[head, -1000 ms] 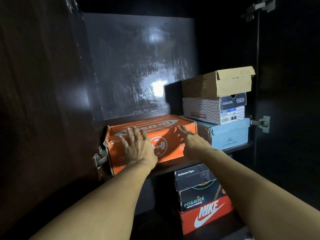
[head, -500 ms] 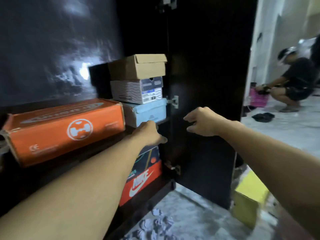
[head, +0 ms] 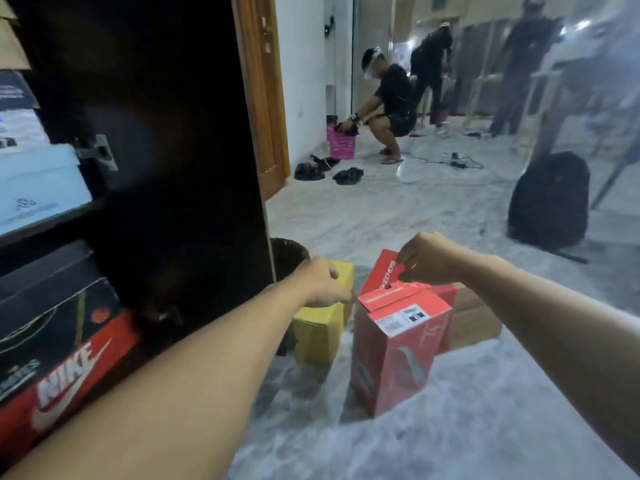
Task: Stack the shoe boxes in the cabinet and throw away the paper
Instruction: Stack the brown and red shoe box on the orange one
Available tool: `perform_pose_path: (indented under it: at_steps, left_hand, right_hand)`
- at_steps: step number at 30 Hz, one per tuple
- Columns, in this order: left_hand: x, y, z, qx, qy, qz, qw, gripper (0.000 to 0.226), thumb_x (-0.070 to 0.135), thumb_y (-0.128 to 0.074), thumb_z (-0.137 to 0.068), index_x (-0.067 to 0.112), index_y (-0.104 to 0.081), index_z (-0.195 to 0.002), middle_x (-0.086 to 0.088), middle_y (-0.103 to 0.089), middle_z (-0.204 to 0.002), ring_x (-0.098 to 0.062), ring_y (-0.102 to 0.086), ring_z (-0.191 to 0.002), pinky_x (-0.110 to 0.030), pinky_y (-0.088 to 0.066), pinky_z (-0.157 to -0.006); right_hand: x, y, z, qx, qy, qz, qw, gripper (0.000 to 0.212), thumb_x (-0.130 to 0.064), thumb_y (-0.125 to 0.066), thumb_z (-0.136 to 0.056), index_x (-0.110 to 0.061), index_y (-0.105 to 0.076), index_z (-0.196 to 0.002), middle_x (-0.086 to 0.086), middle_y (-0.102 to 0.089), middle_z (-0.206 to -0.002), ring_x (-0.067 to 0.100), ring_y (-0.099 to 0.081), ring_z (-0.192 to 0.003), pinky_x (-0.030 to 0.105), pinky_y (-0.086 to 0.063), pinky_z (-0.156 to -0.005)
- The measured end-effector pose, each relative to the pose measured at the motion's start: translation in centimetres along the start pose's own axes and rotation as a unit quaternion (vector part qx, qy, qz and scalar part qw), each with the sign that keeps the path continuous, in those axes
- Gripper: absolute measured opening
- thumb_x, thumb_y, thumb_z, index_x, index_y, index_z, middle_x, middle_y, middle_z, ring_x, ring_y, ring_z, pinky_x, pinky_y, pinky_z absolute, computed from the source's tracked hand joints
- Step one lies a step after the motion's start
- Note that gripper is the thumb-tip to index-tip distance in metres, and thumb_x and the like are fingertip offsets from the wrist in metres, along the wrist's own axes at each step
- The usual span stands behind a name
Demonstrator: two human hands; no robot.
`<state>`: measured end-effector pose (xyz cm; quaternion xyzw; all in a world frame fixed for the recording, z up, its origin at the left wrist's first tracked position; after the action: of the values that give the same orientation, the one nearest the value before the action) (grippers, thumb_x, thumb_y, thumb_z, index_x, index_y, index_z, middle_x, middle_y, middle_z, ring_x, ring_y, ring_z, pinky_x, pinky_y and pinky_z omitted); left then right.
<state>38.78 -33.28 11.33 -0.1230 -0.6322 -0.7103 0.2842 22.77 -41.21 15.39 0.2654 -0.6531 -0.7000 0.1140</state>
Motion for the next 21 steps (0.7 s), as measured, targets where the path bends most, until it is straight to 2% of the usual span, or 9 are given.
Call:
perform_pose_path:
  at_steps: [1,2,4,5,8,11,14,18,21]
  left_hand:
    - [0.7,-1.6,-0.9,-0.005,0.0,0.011,1.0,0.031,0.042,-0.078,-0.072,0.03,-0.05,-0.077,-0.003,-0.047,-0.095,-0.02,-0.045,-0.082,-0.027,-0.033,-0.067]
    - [1.2,-3.2,-1.8,-0.012,0.0,0.017,1.0,0.027,0.042,-0.078,-0.073,0.03,-0.056,-0.083,-0.006,-0.051,-0.098,-0.022,-0.049,-0.087,-0.027,-0.035,-0.068]
    - [2.3,-6.0,-3.1,-0.022,-0.001,0.018,1.0,0.053,0.043,-0.079,-0.072,0.019,-0.061,-0.117,-0.006,-0.058,-0.116,-0.025,-0.057,-0.109,-0.027,-0.04,-0.078]
    - [2.7,-7.1,-3.8,-0.015,-0.004,0.023,1.0,0.061,0.044,-0.08,-0.071,0.019,-0.059,-0.122,-0.004,-0.06,-0.118,-0.024,-0.057,-0.112,-0.027,-0.042,-0.081]
    - [3.0,-10.0,-5.8,0.005,-0.012,0.038,0.999,0.069,0.052,-0.083,-0.059,0.023,-0.057,-0.115,-0.003,-0.059,-0.115,-0.026,-0.057,-0.112,-0.032,-0.048,-0.087]
    - [2.3,-12.4,-7.2,0.015,0.002,0.03,0.999,0.099,0.061,-0.082,-0.053,0.028,-0.041,-0.137,-0.008,-0.036,-0.142,-0.03,-0.035,-0.134,-0.042,-0.036,-0.107]
    - [1.3,-13.9,-8.3,0.022,0.012,-0.012,1.0,0.113,0.064,-0.079,-0.053,0.034,-0.025,-0.148,-0.012,-0.014,-0.157,-0.035,-0.018,-0.143,-0.053,-0.026,-0.113]
    - [1.0,-13.9,-9.4,0.053,0.007,-0.06,0.997,0.119,0.076,-0.071,-0.054,0.032,-0.017,-0.151,-0.01,0.003,-0.162,-0.033,0.004,-0.148,-0.059,-0.003,-0.116]
    - [2.3,-14.5,-10.6,0.032,-0.032,-0.122,0.992,0.134,0.08,-0.071,-0.048,0.027,-0.006,-0.153,-0.01,0.004,-0.162,-0.031,0.007,-0.148,-0.059,0.001,-0.115]
  right_hand:
    - [1.8,-0.7,-0.2,-0.006,-0.011,0.007,1.0,0.033,-0.024,-0.076,-0.079,-0.015,-0.073,-0.111,0.006,-0.073,-0.11,0.023,-0.066,-0.105,0.036,-0.051,-0.093]
    - [3.7,-1.5,-0.5,-0.012,-0.023,0.012,1.0,0.035,-0.024,-0.074,-0.08,-0.014,-0.071,-0.113,0.006,-0.072,-0.113,0.024,-0.066,-0.107,0.036,-0.05,-0.094]
    - [7.2,-2.8,-0.9,-0.014,-0.053,0.013,0.998,0.038,-0.025,-0.072,-0.082,-0.015,-0.069,-0.119,0.006,-0.069,-0.12,0.024,-0.063,-0.112,0.037,-0.049,-0.097]
    - [8.7,-3.4,-1.1,-0.011,-0.069,0.01,0.998,0.039,-0.025,-0.071,-0.082,-0.017,-0.068,-0.12,0.006,-0.068,-0.121,0.024,-0.063,-0.113,0.036,-0.049,-0.097]
    - [12.4,-5.8,-1.7,-0.014,-0.097,-0.014,0.995,0.041,-0.026,-0.071,-0.083,-0.018,-0.066,-0.123,0.005,-0.067,-0.124,0.023,-0.063,-0.112,0.035,-0.049,-0.098]
    - [14.5,-8.1,-2.2,-0.01,-0.108,-0.051,0.993,0.043,-0.027,-0.07,-0.085,-0.012,-0.065,-0.124,0.008,-0.065,-0.126,0.026,-0.061,-0.114,0.035,-0.047,-0.098]
    - [15.4,-9.8,-2.2,-0.018,-0.109,-0.064,0.992,0.032,-0.025,-0.061,-0.09,-0.008,-0.068,-0.116,0.011,-0.067,-0.12,0.031,-0.06,-0.11,0.038,-0.047,-0.093]
    - [17.9,-10.6,-2.3,0.013,-0.157,-0.13,0.979,0.032,-0.022,-0.048,-0.098,-0.002,-0.07,-0.11,0.016,-0.07,-0.108,0.035,-0.064,-0.099,0.043,-0.051,-0.089]
    - [20.5,-11.6,-2.7,0.026,-0.195,-0.155,0.968,0.03,-0.02,-0.049,-0.095,-0.002,-0.07,-0.105,0.017,-0.071,-0.103,0.035,-0.064,-0.098,0.039,-0.053,-0.085]
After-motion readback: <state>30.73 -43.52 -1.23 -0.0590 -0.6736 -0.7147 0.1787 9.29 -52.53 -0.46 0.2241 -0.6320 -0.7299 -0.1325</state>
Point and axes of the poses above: each hand's wrist, its own z-axis away from the middle knuckle, its own y-axis out of the back of the hand, x = y × z, the point moved 10 cm from there along -z, towards the middle knuckle
